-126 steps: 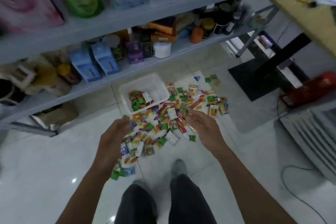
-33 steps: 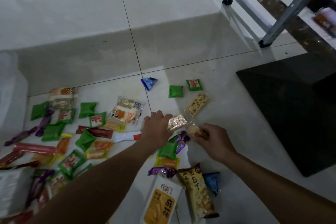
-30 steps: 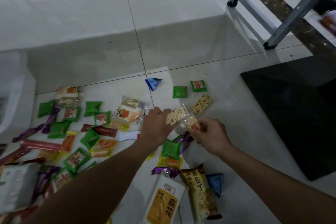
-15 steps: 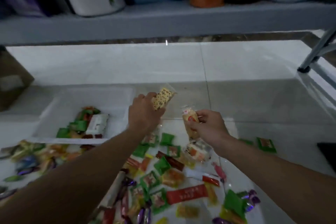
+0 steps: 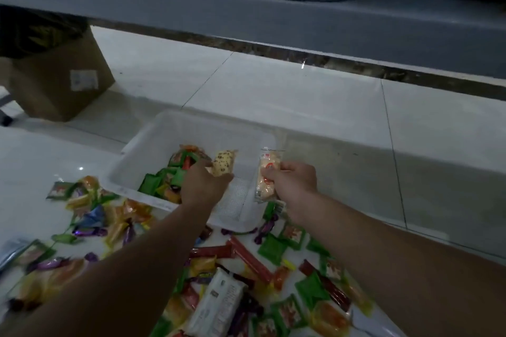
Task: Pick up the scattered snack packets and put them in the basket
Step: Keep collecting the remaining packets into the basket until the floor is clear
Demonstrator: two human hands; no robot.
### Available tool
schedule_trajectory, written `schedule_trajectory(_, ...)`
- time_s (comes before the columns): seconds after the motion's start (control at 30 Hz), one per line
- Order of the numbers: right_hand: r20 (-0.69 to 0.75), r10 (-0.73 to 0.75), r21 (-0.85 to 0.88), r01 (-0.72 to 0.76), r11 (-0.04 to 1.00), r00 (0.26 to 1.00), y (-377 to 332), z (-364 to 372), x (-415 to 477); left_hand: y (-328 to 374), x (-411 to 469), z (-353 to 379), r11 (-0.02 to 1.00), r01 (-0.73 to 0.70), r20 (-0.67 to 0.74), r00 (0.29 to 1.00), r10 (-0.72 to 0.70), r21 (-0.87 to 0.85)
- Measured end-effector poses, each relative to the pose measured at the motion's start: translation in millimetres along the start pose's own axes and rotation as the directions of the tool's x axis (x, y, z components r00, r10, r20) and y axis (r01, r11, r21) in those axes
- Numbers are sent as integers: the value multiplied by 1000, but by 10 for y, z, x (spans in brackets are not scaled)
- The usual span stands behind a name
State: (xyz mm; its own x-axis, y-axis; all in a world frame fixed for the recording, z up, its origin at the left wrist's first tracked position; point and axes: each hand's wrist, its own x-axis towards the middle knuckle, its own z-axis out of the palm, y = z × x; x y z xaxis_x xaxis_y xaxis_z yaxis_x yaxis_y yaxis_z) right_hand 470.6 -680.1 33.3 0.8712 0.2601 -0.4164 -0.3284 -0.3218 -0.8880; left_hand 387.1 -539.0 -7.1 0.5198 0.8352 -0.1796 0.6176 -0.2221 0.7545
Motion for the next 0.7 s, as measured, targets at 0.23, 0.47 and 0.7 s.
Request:
schedule_trajectory(0.23, 46, 2, -98, 3, 995, 999, 76, 285, 236, -233, 15, 111, 983, -45, 10, 999, 43, 180)
schedule_trajectory(0.47, 73, -105, -237, 120, 964, 992, 129, -185, 95, -69, -145, 70, 990, -137, 95, 987, 132, 41)
schedule_trajectory(0.7, 154, -225, -357, 267, 895, 962, 200, -1186, -104, 631, -610, 364, 947, -321, 218, 923, 317, -19)
